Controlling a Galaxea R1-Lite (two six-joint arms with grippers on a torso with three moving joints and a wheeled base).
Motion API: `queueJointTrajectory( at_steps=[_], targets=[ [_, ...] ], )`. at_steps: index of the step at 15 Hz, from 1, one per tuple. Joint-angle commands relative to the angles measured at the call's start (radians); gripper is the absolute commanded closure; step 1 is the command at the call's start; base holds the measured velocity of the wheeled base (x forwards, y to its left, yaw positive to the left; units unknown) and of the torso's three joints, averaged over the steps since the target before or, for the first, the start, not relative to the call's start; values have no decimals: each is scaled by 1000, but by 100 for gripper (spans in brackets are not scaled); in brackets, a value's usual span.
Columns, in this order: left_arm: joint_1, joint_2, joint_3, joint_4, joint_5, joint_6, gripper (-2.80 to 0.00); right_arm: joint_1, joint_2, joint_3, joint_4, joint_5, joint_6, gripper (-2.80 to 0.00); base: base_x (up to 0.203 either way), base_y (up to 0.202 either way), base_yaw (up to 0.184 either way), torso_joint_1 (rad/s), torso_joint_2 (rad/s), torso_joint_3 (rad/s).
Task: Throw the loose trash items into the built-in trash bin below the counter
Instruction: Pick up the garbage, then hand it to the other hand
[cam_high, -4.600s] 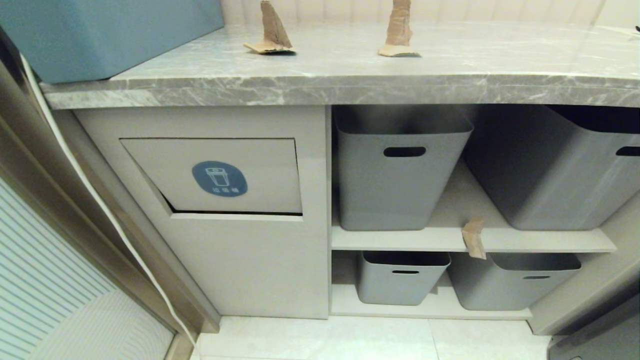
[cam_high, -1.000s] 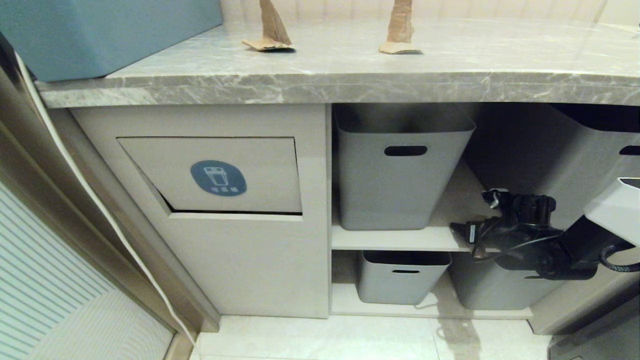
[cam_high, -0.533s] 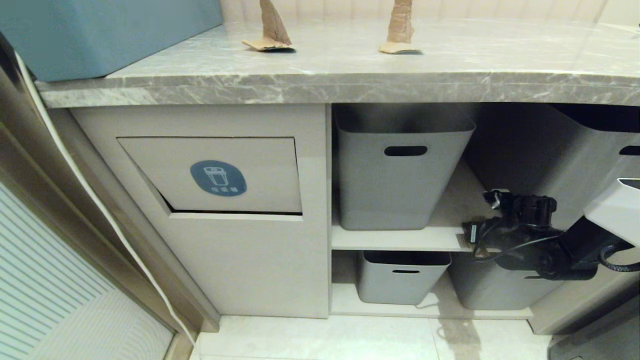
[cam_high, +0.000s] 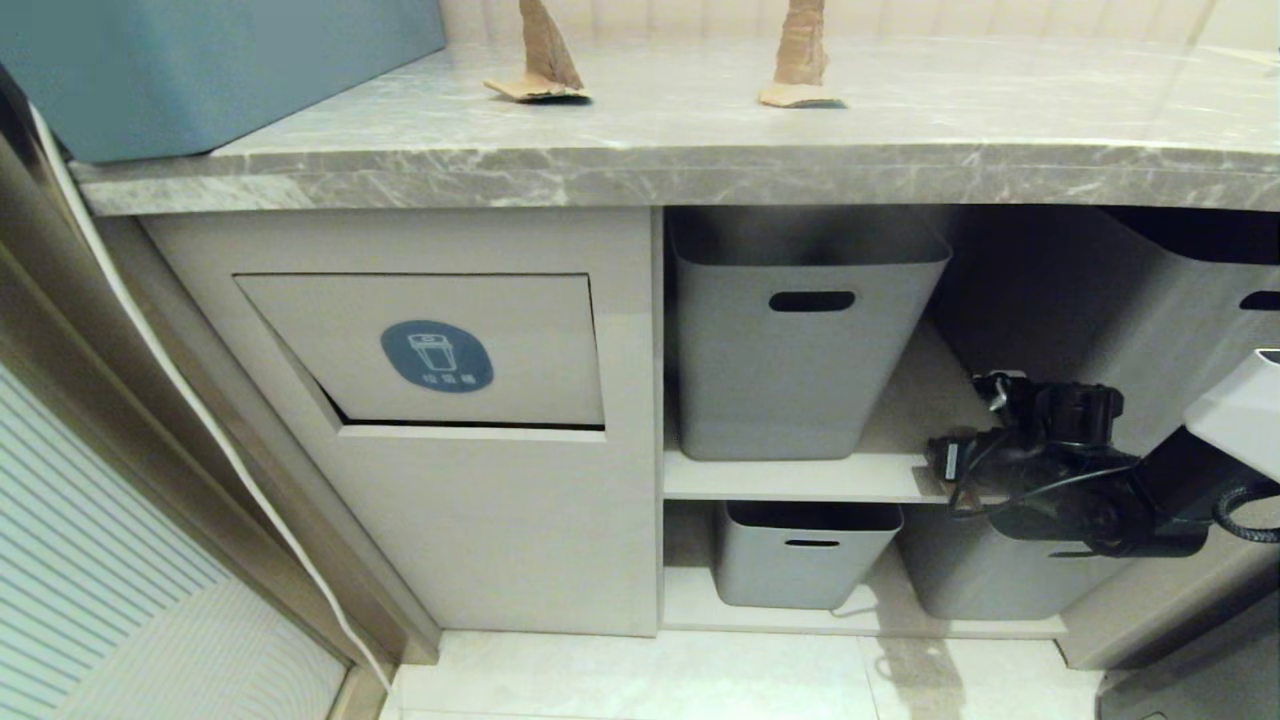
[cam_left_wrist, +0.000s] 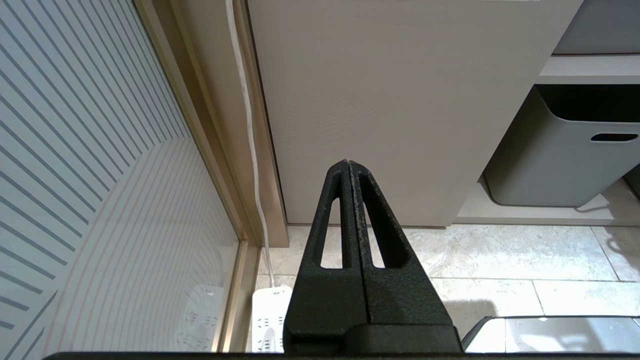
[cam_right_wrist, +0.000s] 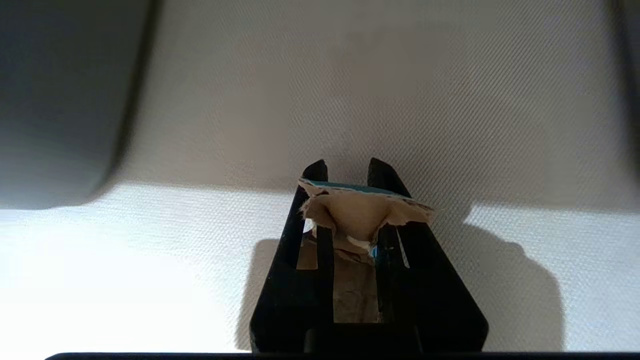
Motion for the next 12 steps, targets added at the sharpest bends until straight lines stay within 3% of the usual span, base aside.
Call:
queueJointTrajectory(
  at_steps=[1,3,7,12],
  targets=[
    [0,0,1,0,0,0,0,0,-66,30,-7,4,5,0,0,0,0,0,0,0],
    [0,0,0,1,0,0,0,1,-113,88,-10,23,24,0,0,0,0,0,0,0],
    [0,0,1,0,0,0,0,4,-224,302,-140,205,67,0,0,0,0,0,0,0],
    [0,0,0,0,0,0,0,3,-459,748,-401,639,89,0,0,0,0,0,0,0]
  ],
)
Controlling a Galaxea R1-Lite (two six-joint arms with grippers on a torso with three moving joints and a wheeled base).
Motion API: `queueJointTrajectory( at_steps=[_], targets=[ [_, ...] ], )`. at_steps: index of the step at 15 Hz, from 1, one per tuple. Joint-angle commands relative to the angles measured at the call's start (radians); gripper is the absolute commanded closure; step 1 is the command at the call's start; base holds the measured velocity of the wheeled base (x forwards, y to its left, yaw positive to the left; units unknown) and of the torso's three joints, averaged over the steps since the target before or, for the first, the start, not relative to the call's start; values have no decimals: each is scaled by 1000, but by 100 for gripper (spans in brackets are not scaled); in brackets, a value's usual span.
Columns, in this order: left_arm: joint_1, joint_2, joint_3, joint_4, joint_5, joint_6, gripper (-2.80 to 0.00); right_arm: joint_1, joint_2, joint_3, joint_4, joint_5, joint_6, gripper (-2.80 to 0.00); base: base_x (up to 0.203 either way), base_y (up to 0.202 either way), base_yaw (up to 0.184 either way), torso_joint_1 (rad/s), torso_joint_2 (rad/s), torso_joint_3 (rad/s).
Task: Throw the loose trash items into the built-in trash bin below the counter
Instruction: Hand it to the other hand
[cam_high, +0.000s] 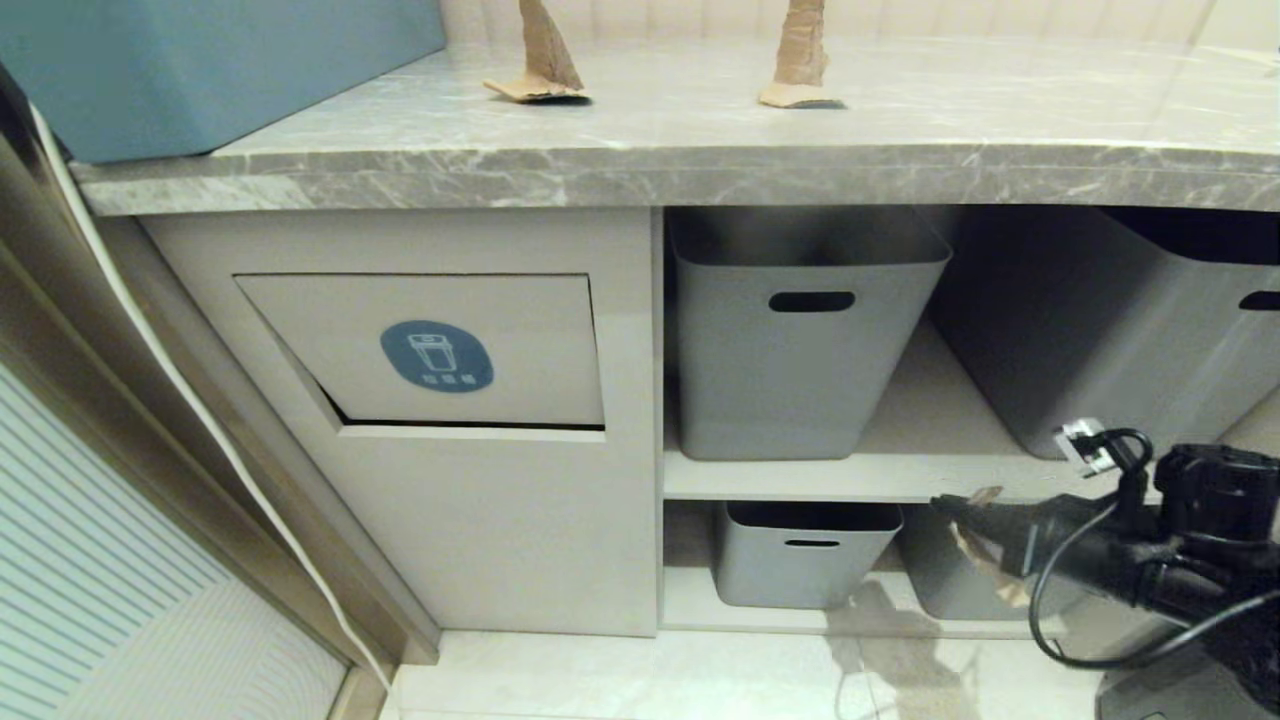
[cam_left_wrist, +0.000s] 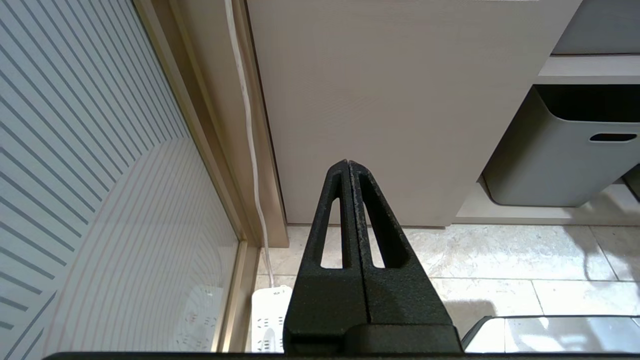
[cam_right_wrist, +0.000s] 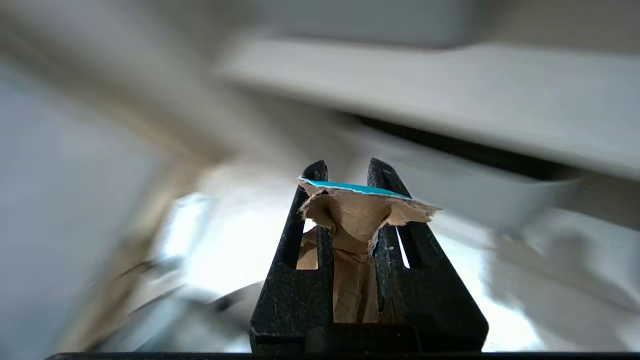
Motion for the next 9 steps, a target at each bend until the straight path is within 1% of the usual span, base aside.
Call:
queueJointTrajectory(
  at_steps=[1,3,4,5,6,7,8,9],
  targets=[
    [0,0,-1,1,1,0,0,0,-161,160,-92,154,22,0,0,0,0,0,0,0],
    [0,0,1,0,1,0,0,8,-287,254,-151,262,79,0,0,0,0,0,0,0],
    [0,0,1,0,1,0,0,26,-360,281,-166,306,127,0,0,0,0,0,0,0],
    [0,0,1,0,1,0,0,64,-423,294,-175,332,194,0,0,0,0,0,0,0],
    [0,0,1,0,1,0,0,123,-463,298,-180,345,256,0,0,0,0,0,0,0],
    [0,0,0,0,1,0,0,184,-472,293,-183,337,282,0,0,0,0,0,0,0],
    [0,0,0,0,1,0,0,237,-452,276,-184,307,291,0,0,0,0,0,0,0],
    [0,0,1,0,1,0,0,298,-417,235,-185,258,295,0,0,0,0,0,0,0]
  ],
)
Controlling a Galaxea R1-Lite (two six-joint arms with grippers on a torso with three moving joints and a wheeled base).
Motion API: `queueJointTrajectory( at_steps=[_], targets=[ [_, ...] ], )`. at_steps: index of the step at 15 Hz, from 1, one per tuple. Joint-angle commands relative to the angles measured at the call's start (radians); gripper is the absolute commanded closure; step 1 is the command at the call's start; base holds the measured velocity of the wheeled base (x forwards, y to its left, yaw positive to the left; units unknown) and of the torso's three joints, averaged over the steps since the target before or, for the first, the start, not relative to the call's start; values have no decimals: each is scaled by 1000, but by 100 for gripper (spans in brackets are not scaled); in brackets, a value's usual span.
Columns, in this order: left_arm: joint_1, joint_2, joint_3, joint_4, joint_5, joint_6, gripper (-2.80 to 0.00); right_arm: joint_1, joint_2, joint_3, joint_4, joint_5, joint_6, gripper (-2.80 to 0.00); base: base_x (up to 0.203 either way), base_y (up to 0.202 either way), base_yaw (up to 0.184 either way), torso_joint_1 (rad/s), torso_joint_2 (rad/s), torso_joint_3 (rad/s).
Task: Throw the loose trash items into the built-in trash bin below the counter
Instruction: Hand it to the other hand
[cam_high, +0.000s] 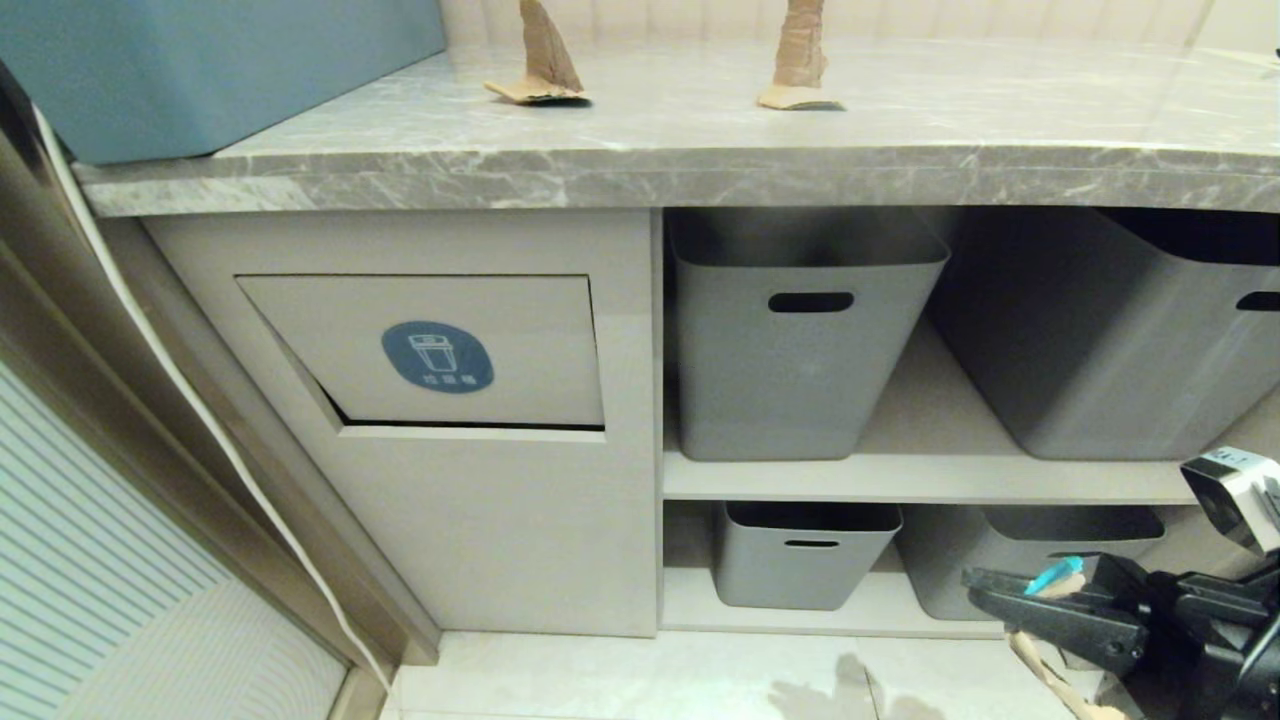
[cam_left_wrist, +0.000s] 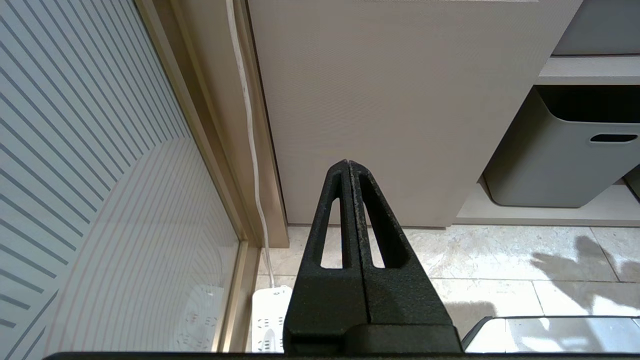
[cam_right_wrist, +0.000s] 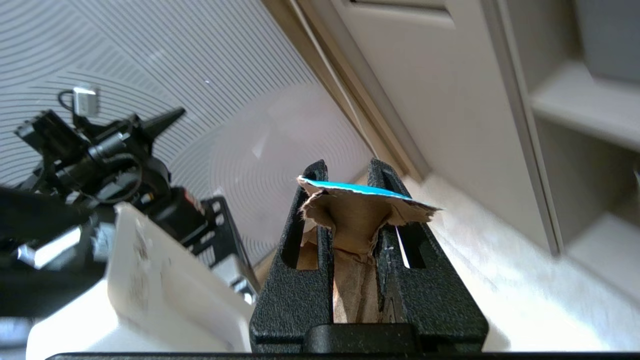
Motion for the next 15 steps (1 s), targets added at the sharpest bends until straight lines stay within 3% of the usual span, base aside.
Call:
queueJointTrajectory(
  at_steps=[1,3,6,9,12,15],
  targets=[
    [0,0,0,0,0,0,0,117,33,-77,-9,-63,5,0,0,0,0,0,0,0],
    [0,0,0,0,-1,0,0,224,121,-170,-8,-167,-9,0,0,0,0,0,0,0],
    [0,-1,0,0,0,0,0,364,309,-327,-9,-360,-98,0,0,0,0,0,0,0],
    [0,0,0,0,0,0,0,479,452,-491,4,-472,-201,0,0,0,0,0,0,0],
    [0,-1,-1,0,0,0,0,528,506,-645,37,-551,-225,0,0,0,0,0,0,0],
    [0,0,0,0,0,0,0,528,456,-669,49,-582,-208,0,0,0,0,0,0,0]
  ],
)
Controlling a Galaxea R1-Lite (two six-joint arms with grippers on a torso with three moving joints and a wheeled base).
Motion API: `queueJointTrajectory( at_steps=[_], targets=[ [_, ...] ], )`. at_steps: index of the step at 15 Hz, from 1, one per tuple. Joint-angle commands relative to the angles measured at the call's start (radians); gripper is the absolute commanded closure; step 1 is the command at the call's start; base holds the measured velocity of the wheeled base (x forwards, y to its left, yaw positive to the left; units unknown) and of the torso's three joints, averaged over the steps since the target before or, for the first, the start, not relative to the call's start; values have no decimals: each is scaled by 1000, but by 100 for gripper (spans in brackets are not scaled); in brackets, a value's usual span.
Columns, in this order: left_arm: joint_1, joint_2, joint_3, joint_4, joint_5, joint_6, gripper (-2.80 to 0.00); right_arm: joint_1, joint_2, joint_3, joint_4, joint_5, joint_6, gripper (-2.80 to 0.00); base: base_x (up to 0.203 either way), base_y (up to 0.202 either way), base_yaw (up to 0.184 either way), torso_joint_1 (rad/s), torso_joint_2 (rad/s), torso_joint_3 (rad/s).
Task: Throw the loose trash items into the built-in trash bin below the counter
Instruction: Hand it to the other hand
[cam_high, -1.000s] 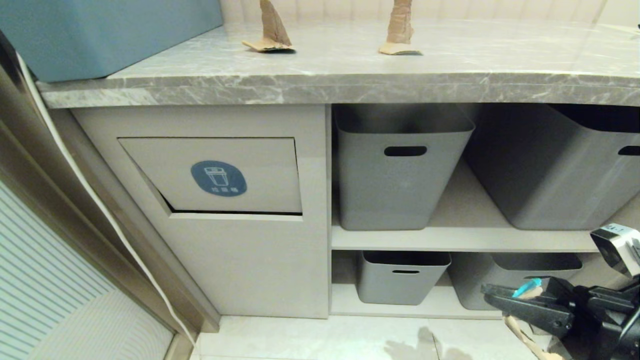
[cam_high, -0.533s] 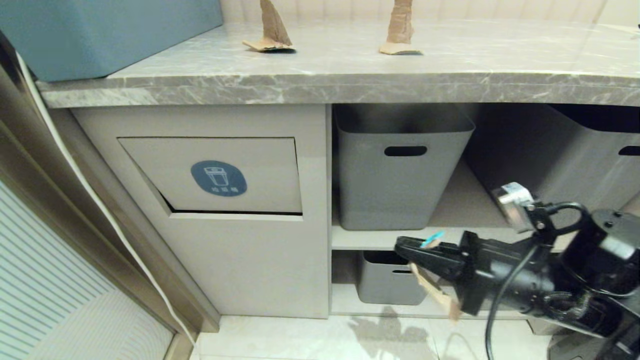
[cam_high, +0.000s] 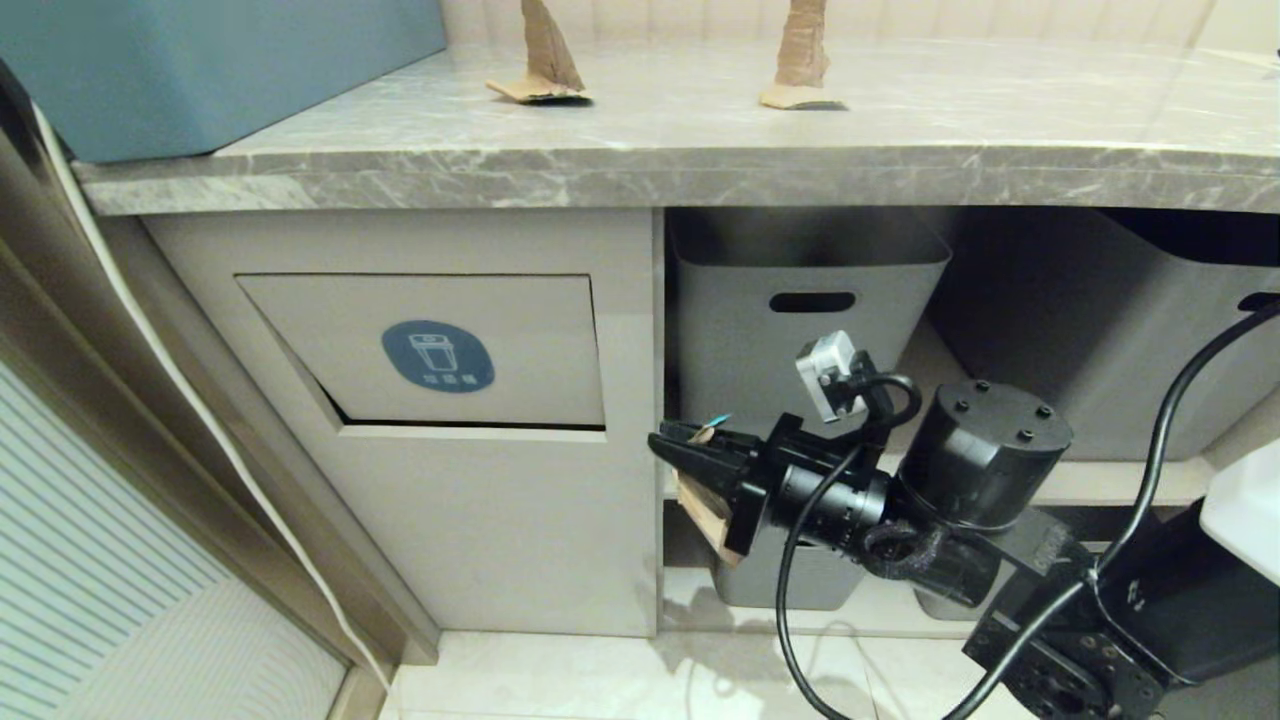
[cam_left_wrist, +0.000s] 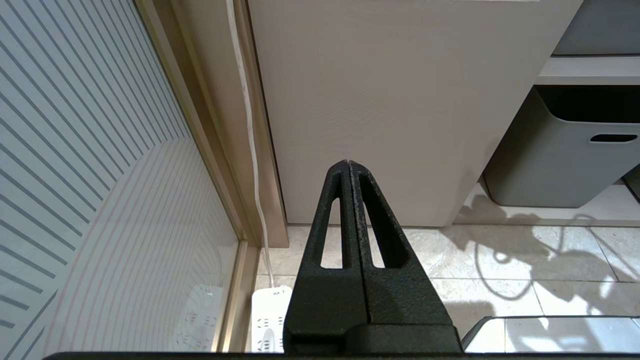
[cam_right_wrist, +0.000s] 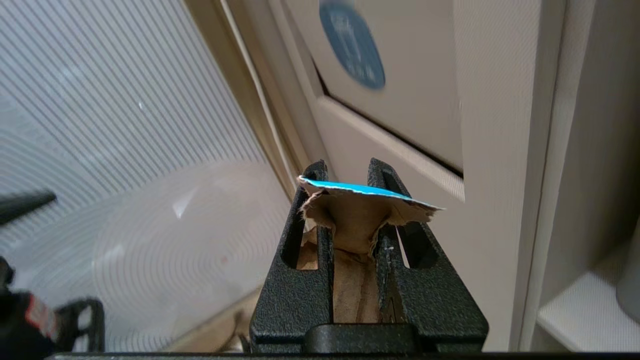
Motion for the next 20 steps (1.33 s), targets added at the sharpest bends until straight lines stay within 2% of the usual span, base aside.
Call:
queueJointTrajectory(
  at_steps=[1,5,10,12,13,16,17,20],
  targets=[
    [0,0,0,0,1,0,0,3,-43,-13,-7,-2,28,0,0,0,0,0,0,0],
    [0,0,0,0,1,0,0,4,-129,-4,7,-113,128,0,0,0,0,0,0,0],
    [0,0,-1,-2,-1,-3,0,5,-214,21,72,-136,152,0,0,0,0,0,0,0],
    [0,0,-1,-3,-3,-2,0,4,-281,12,138,-155,227,0,0,0,0,0,0,0],
    [-1,0,-1,-2,-6,1,0,3,-297,11,161,-198,268,0,0,0,0,0,0,0],
    [0,-1,-15,-22,-19,21,0,4,-305,36,164,-216,275,0,0,0,0,0,0,0],
    [0,0,-46,-22,-32,18,-280,4,-306,38,164,-216,271,0,0,0,0,0,0,0],
    [-1,44,-160,-8,-112,8,-280,5,-305,34,165,-211,274,0,0,0,0,0,0,0]
  ],
)
